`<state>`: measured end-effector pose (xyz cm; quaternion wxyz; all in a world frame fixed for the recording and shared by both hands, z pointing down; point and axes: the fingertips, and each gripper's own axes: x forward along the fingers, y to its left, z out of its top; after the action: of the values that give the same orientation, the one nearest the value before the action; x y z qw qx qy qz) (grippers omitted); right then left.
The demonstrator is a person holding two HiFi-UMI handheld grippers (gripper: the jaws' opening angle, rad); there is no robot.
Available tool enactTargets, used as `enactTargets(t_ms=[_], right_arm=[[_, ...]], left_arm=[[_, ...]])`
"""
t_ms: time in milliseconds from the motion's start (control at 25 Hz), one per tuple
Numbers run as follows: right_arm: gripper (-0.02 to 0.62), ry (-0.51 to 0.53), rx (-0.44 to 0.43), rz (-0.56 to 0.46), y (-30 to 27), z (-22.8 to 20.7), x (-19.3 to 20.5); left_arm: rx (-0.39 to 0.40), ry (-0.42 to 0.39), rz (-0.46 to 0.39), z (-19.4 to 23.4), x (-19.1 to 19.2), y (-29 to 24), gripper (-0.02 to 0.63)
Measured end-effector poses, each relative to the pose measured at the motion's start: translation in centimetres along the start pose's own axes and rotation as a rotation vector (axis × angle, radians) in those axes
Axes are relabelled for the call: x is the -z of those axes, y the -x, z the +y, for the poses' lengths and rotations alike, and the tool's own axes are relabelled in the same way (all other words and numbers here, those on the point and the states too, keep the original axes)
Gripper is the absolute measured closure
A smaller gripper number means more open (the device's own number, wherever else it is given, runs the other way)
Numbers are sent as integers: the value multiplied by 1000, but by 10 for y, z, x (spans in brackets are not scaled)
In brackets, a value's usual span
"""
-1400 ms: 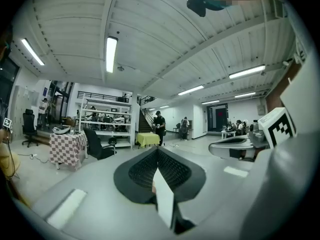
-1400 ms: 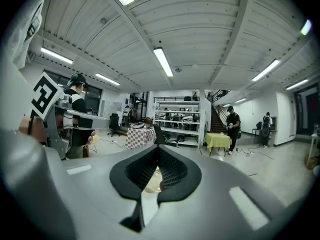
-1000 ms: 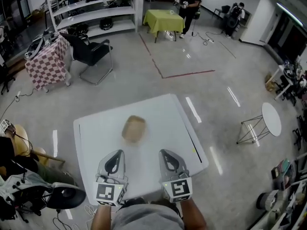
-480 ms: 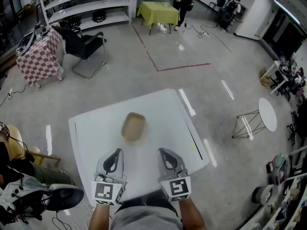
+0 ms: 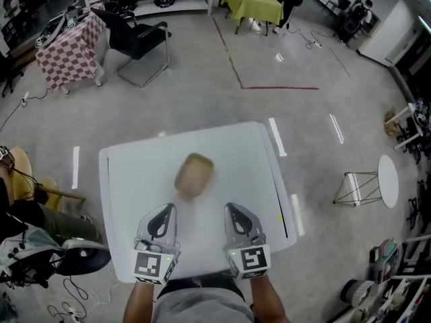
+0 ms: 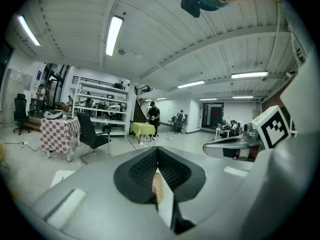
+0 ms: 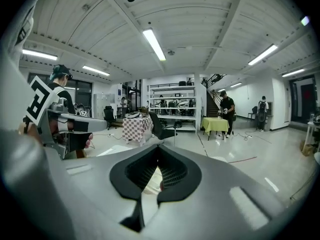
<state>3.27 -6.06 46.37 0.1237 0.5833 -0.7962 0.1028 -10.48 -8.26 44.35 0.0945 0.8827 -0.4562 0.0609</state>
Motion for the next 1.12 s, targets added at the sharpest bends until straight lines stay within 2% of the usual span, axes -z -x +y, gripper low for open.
enactTargets(t_ms=[600, 1120], right_arm=[[591, -37, -135, 78, -69, -26, 40], [591, -72, -180, 186, -96, -37, 86]], left_arm=[[-114, 66, 114, 19, 54, -49, 594], [-122, 89, 186, 23, 91, -80, 594]])
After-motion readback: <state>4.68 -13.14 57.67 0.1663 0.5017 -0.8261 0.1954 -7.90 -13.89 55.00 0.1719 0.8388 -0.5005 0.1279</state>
